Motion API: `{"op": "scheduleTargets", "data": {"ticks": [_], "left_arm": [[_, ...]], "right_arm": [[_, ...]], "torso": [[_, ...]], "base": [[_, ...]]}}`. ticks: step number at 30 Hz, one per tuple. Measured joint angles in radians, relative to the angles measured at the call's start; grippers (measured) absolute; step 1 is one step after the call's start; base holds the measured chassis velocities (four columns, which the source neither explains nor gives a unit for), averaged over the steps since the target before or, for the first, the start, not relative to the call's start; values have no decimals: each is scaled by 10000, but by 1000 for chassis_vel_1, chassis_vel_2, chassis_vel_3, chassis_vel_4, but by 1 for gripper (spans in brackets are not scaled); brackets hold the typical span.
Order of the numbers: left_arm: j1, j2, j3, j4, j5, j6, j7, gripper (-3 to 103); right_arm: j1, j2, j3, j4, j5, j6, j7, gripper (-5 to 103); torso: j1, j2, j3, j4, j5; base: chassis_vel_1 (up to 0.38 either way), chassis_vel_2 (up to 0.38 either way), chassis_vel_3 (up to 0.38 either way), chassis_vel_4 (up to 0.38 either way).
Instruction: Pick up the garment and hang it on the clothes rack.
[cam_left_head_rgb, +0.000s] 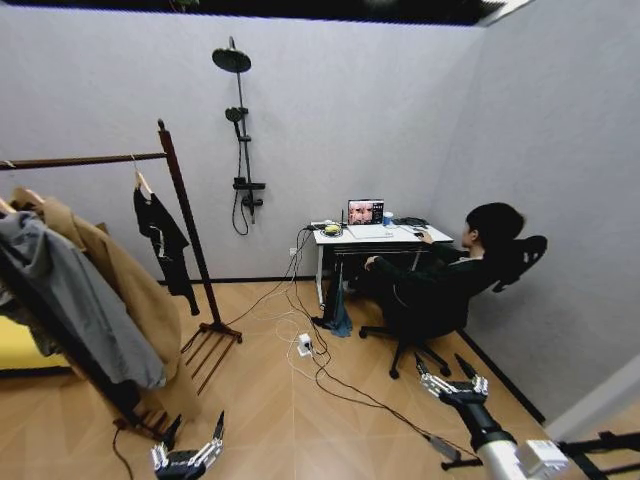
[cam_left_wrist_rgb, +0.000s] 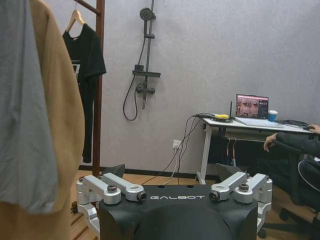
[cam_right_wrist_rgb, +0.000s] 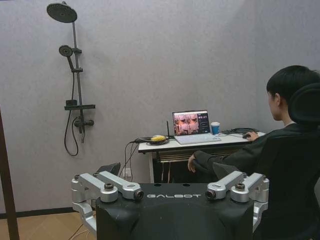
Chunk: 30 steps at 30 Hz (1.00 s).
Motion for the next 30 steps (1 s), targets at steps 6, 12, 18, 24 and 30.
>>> {"op": "scheduleTargets", "data": {"ticks": [6,12,18,24,30], "left_arm": [[0,-1,4,0,0,0,11,100],[0,-1,4,-1,0,0,5,100],[3,-1,1,0,0,0,1,100],[-1,-1,7,0,0,0,4,100],[-2,-1,3,0,0,0,2,100]], "right_arm": [[0,0,1,0,0,0,1,100],[0,0,1,0,0,0,0,100],[-6,0,0,1,0,0,-1,100],[-6,0,4,1,0,0,0,100],[8,0,2,0,0,0,0,100]], "torso": [[-1,1,-1,-3,10],[-2,1,-2,-4,1],[-11,7,-4,-2,4],[-7,4,-2,-13,6],[10,-4,3,3,4]], "base": [[391,-336,-389,334],[389,-327,-377,321],[266,-192,-276,256],[-15,-39,-67,64],[-56,28,99,-6]]}}
